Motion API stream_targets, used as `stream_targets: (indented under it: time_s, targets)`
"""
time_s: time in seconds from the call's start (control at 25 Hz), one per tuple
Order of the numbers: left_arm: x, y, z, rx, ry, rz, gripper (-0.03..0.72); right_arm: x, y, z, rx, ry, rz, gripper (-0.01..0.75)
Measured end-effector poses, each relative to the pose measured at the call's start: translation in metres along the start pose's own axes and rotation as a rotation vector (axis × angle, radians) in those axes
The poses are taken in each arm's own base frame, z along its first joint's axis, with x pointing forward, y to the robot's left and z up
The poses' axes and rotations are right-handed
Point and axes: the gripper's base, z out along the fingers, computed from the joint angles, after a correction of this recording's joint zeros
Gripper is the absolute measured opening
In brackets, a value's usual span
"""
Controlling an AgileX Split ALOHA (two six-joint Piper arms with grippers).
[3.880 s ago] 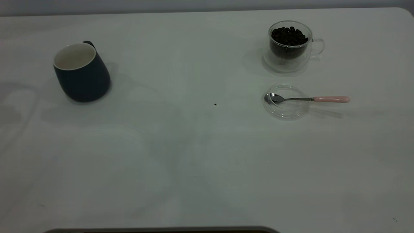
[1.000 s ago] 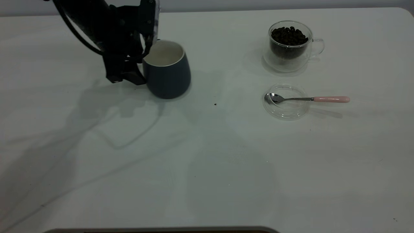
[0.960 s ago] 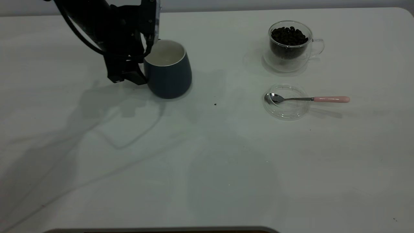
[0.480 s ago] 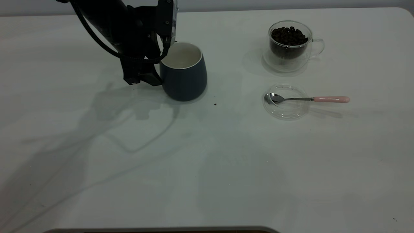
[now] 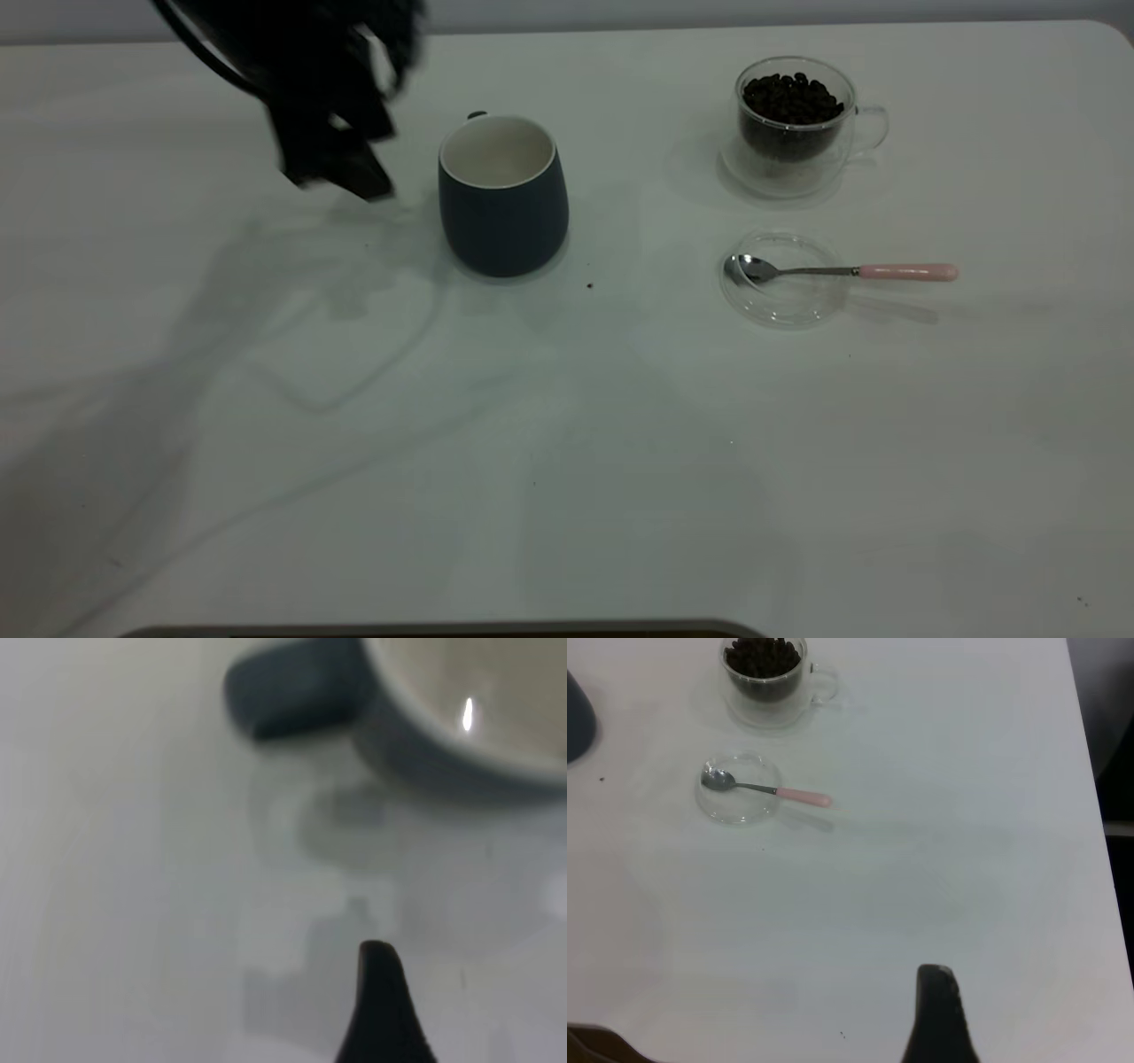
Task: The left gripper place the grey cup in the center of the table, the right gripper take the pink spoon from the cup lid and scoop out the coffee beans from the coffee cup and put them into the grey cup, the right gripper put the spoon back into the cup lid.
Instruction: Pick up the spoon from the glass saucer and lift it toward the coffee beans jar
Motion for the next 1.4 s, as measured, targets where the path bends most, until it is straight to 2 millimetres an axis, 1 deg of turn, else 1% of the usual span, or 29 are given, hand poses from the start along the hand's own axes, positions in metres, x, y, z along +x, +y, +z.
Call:
stream_targets:
  time_s: [0.04,0.16,0.28,0.36,0.44,0.56,0.68,0.8,0.84,0.96,1.08,1.28,1.32,1.4]
  targets:
    - [0.003,0.002,-0.01,0.013,0.006,-0.038,0.586,0.0,0.0,0.0,0.0,0.0,0.0,0.579]
    - [0.011,0.009,-0.052,0.013,0.019,-0.183,0.586,0.0,0.0,0.0,0.0,0.0,0.0,0.579]
    - [0.003,0.01,-0.108,-0.013,0.026,-0.329,0.586,0.0,0.0,0.0,0.0,0.0,0.0,0.579]
    - [-0.004,0.005,-0.146,-0.04,0.038,-0.444,0.586,0.0,0.0,0.0,0.0,0.0,0.0,0.579]
    - [-0.011,-0.004,-0.187,-0.065,0.046,-0.574,0.586,0.0,0.0,0.0,0.0,0.0,0.0,0.579]
    - [-0.017,-0.028,-0.248,-0.083,0.07,-0.782,0.586,0.0,0.0,0.0,0.0,0.0,0.0,0.579]
    - [-0.019,-0.057,-0.295,-0.083,0.112,-0.892,0.586,0.0,0.0,0.0,0.0,0.0,0.0,0.579]
    - [-0.02,-0.077,-0.328,-0.166,0.062,-0.927,0.586,0.0,0.0,0.0,0.0,0.0,0.0,0.579]
    - [-0.02,-0.086,-0.337,-0.182,0.048,-0.94,0.586,0.0,0.0,0.0,0.0,0.0,0.0,0.579]
    - [-0.014,-0.119,-0.349,-0.203,0.027,-0.991,0.586,0.0,0.0,0.0,0.0,0.0,0.0,0.579]
    - [-0.002,-0.158,-0.347,-0.196,0.042,-1.043,0.586,0.0,0.0,0.0,0.0,0.0,0.0,0.579]
    - [0.028,-0.233,-0.32,-0.176,0.099,-1.17,0.586,0.0,0.0,0.0,0.0,0.0,0.0,0.579]
    - [0.035,-0.246,-0.312,-0.179,0.111,-1.202,0.586,0.0,0.0,0.0,0.0,0.0,0.0,0.579]
    - [0.046,-0.27,-0.304,-0.233,0.079,-1.239,0.586,0.0,0.0,0.0,0.0,0.0,0.0,0.579]
